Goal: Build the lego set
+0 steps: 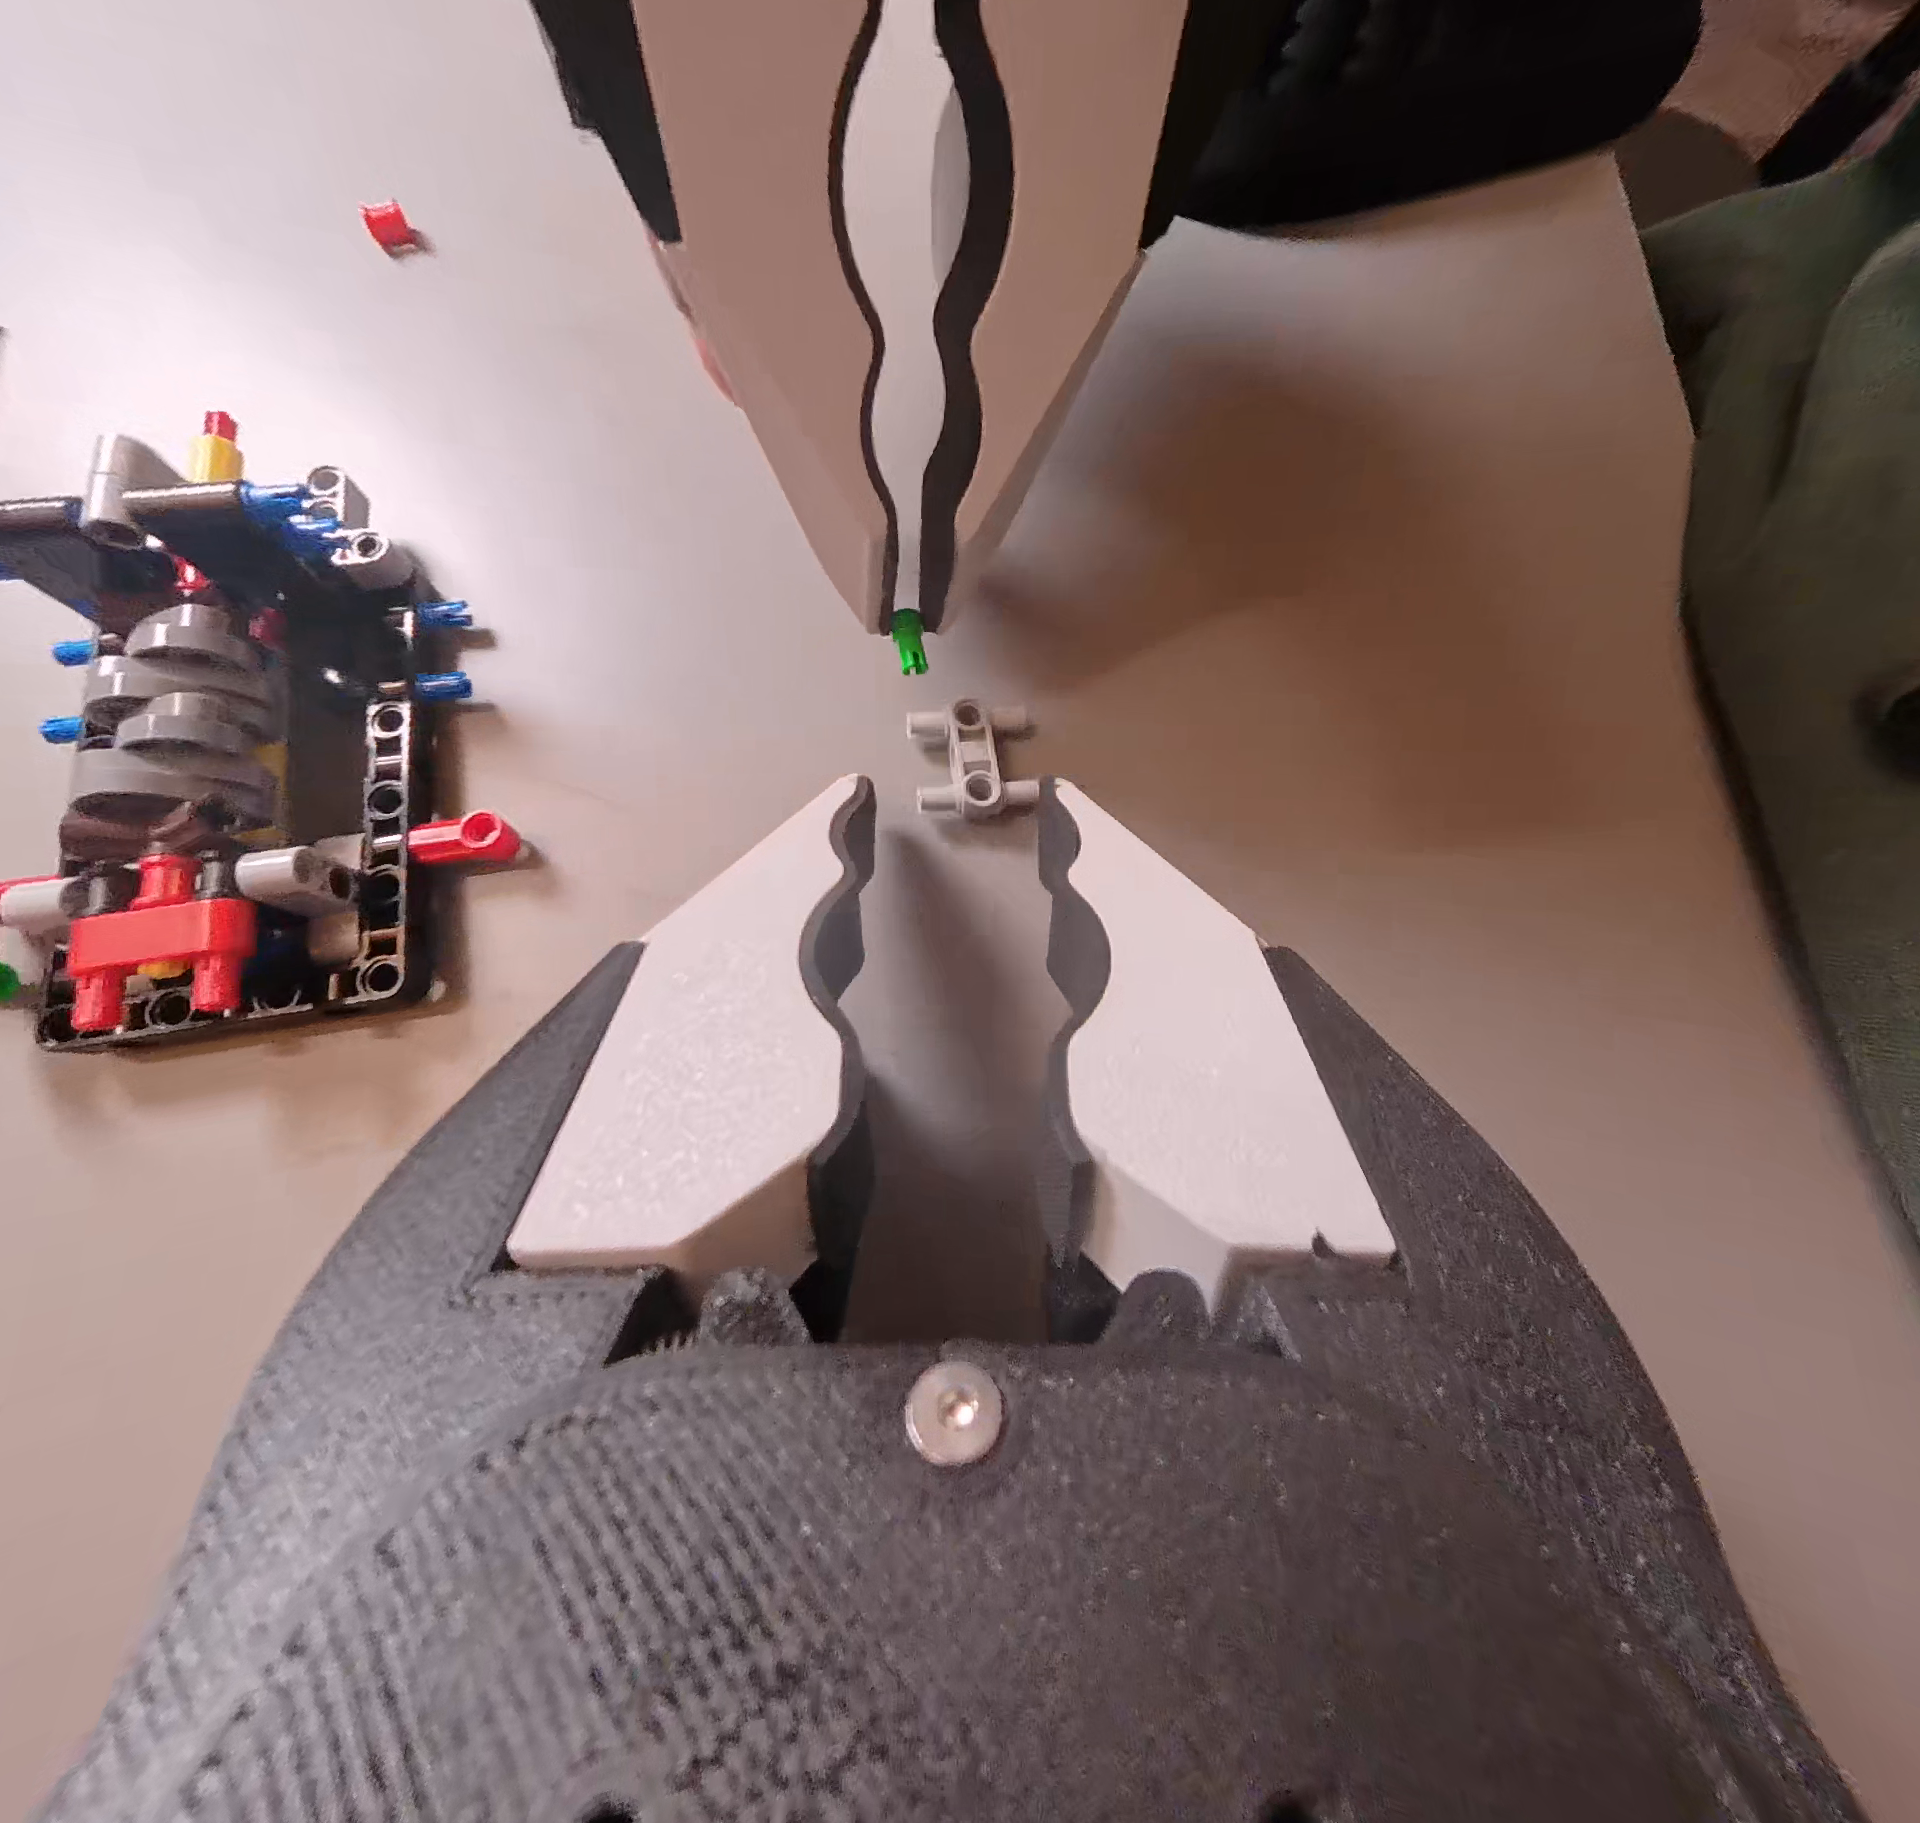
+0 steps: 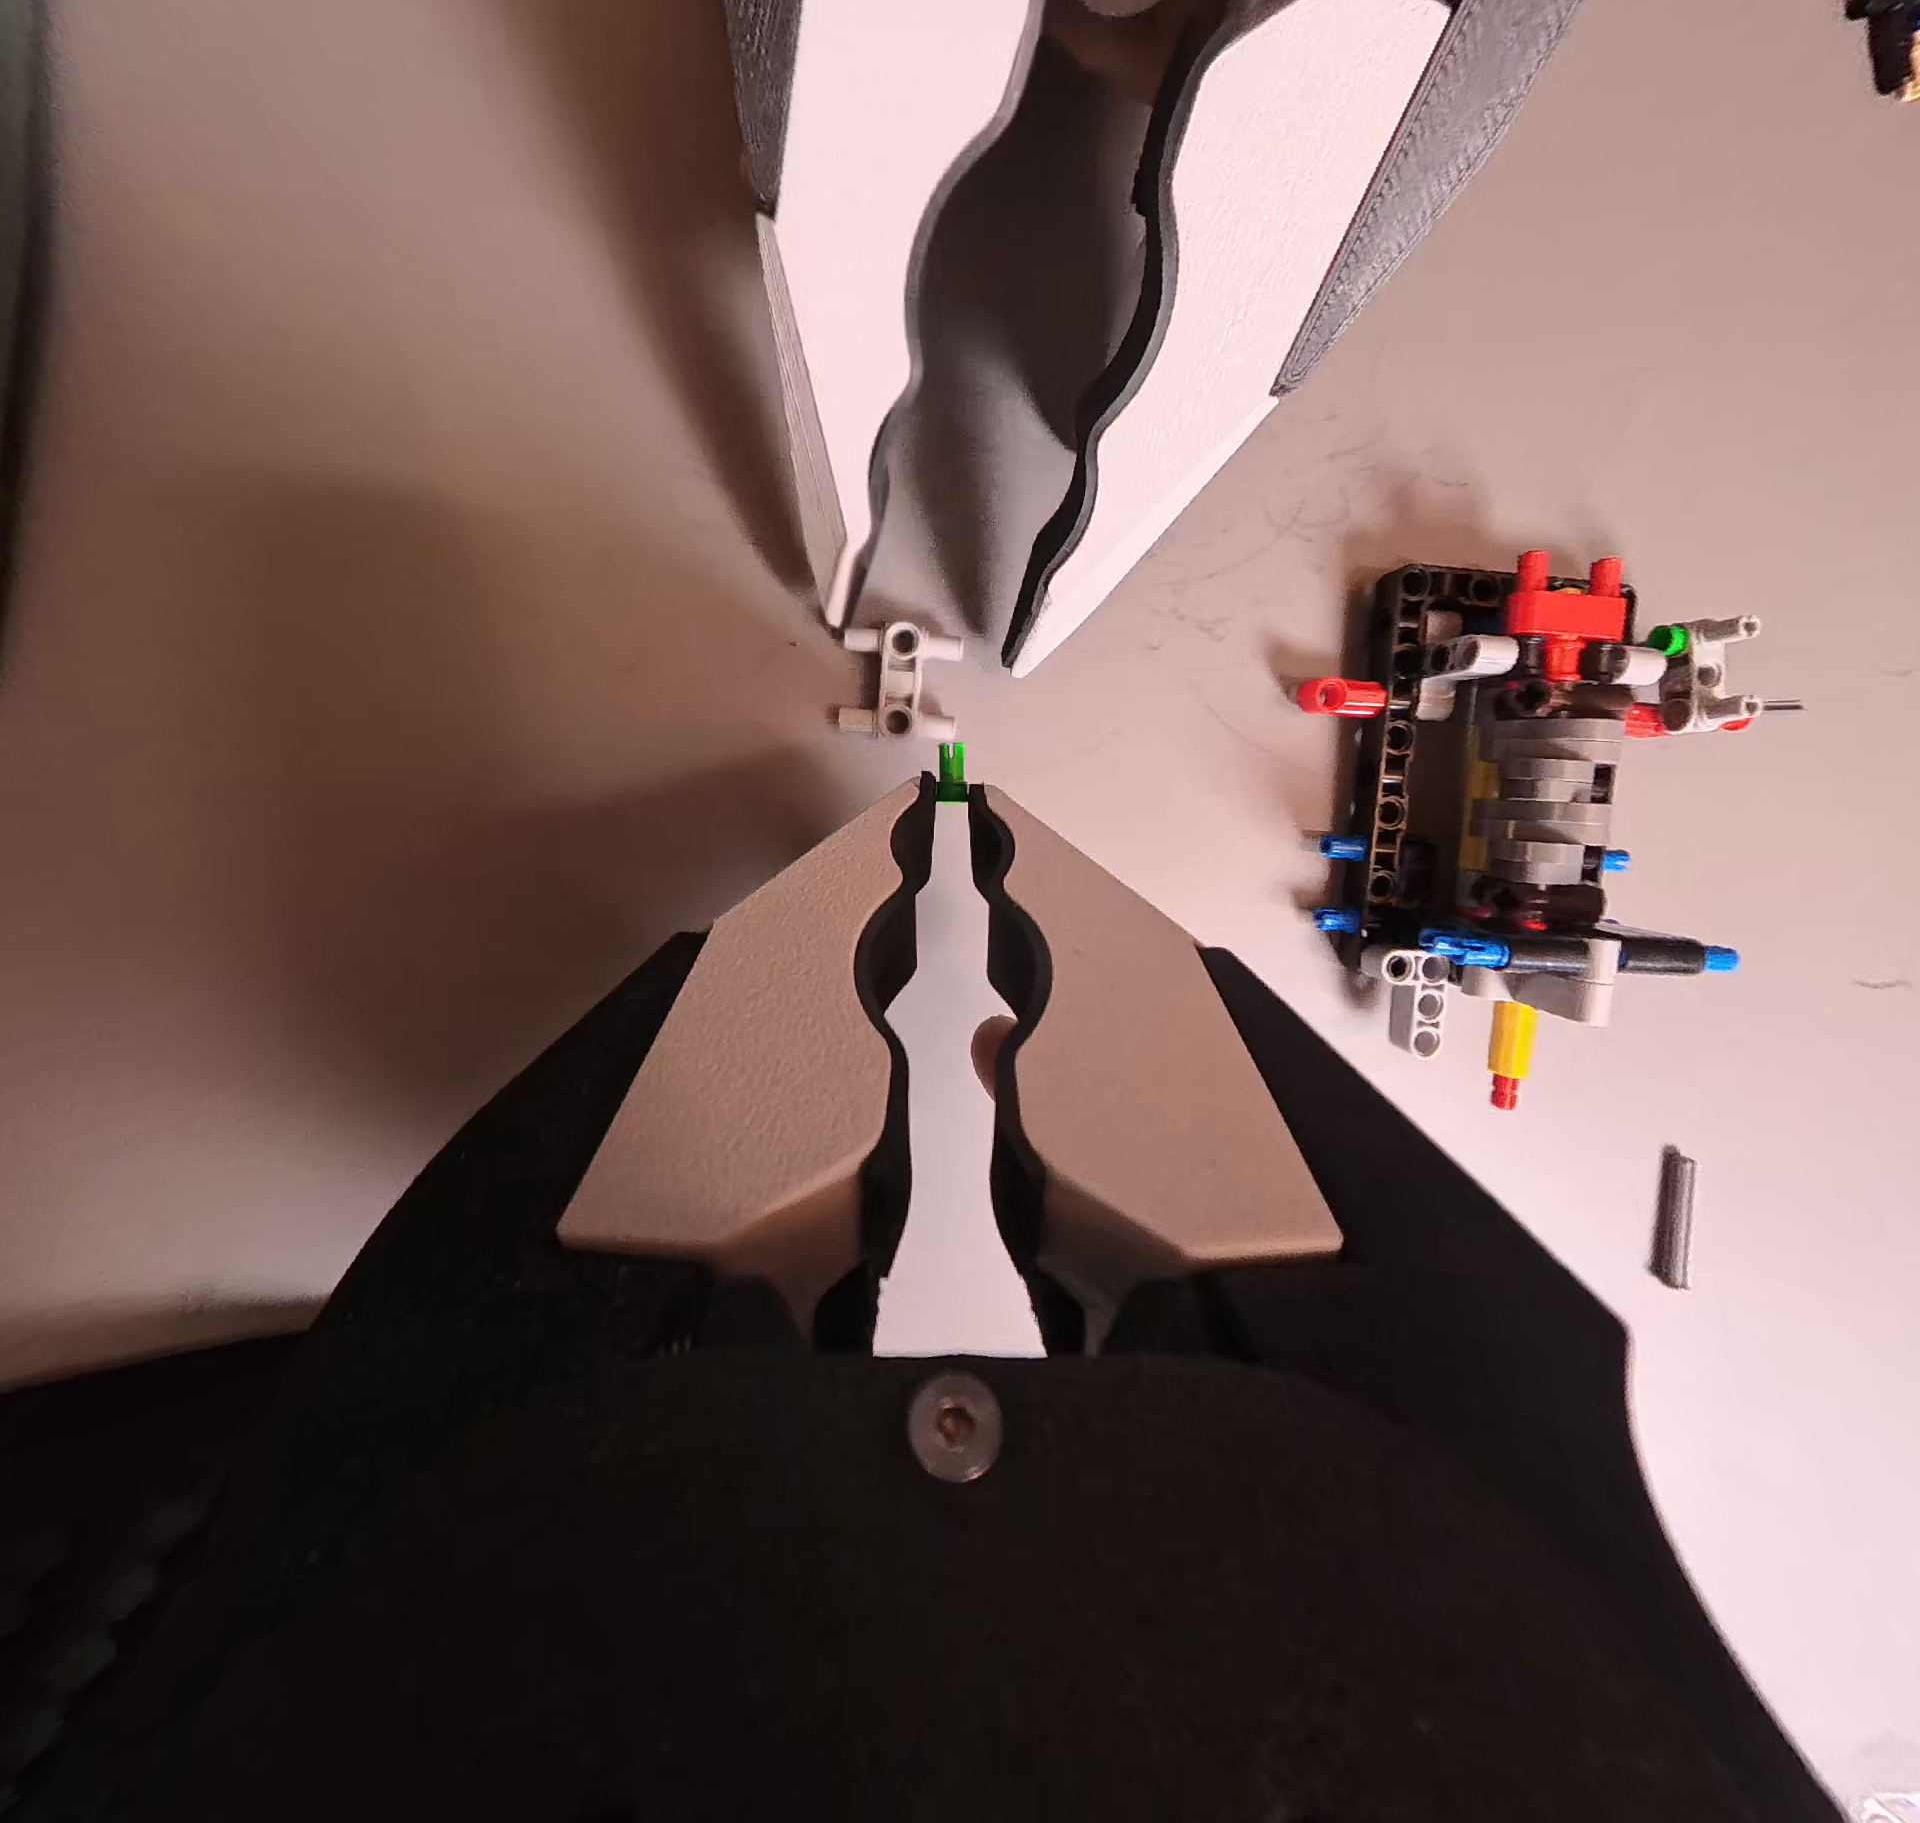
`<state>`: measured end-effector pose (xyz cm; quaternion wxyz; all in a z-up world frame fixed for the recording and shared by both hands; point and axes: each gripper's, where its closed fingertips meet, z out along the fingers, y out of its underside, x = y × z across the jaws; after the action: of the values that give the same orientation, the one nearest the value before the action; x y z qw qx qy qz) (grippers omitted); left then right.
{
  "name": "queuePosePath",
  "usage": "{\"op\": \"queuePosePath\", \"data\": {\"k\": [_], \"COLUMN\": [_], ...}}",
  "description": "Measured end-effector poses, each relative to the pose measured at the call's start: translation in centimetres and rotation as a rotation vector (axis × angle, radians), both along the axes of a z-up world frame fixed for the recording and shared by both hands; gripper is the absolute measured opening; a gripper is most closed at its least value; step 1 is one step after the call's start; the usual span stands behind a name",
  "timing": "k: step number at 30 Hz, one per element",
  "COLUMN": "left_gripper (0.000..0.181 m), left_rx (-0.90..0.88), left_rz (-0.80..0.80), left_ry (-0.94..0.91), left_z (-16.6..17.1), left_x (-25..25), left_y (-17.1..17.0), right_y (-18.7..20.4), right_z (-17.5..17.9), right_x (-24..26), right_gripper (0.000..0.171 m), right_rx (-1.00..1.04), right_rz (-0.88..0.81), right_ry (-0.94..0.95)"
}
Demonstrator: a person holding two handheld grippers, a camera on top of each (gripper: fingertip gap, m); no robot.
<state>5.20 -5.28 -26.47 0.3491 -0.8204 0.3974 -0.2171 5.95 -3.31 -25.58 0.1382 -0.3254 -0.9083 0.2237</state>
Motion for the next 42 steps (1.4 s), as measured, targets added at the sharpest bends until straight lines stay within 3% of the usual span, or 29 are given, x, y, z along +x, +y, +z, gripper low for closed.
{"op": "queuePosePath", "data": {"k": [7,21,29,42], "left_gripper": [0.016,0.002,0.002,0.002], "left_rx": [0.022,-0.001,-0.012,0.034], "left_rz": [0.023,0.032,-0.034,-0.054], "left_ry": [-0.139,-0.244,-0.635,-0.581], "left_z": [2.3,2.9,7.6,7.2], "left_x": [0.7,1.3,1.6,1.9], "left_y": [0.4,0.5,0.0,-0.2], "right_y": [-0.7,-1.5,-2.2,-2.4], "right_z": [1.1,2.7,7.9,7.2], "right_x": [-0.2,-0.4,-0.6,-0.3], "right_gripper": [0.003,0.004,0.013,0.004], "right_rx": [-0.029,-0.084,-0.412,-0.538], "right_rz": [0.004,0.0,-0.055,-0.085], "right_ry": [0.05,0.149,0.482,0.418]}}
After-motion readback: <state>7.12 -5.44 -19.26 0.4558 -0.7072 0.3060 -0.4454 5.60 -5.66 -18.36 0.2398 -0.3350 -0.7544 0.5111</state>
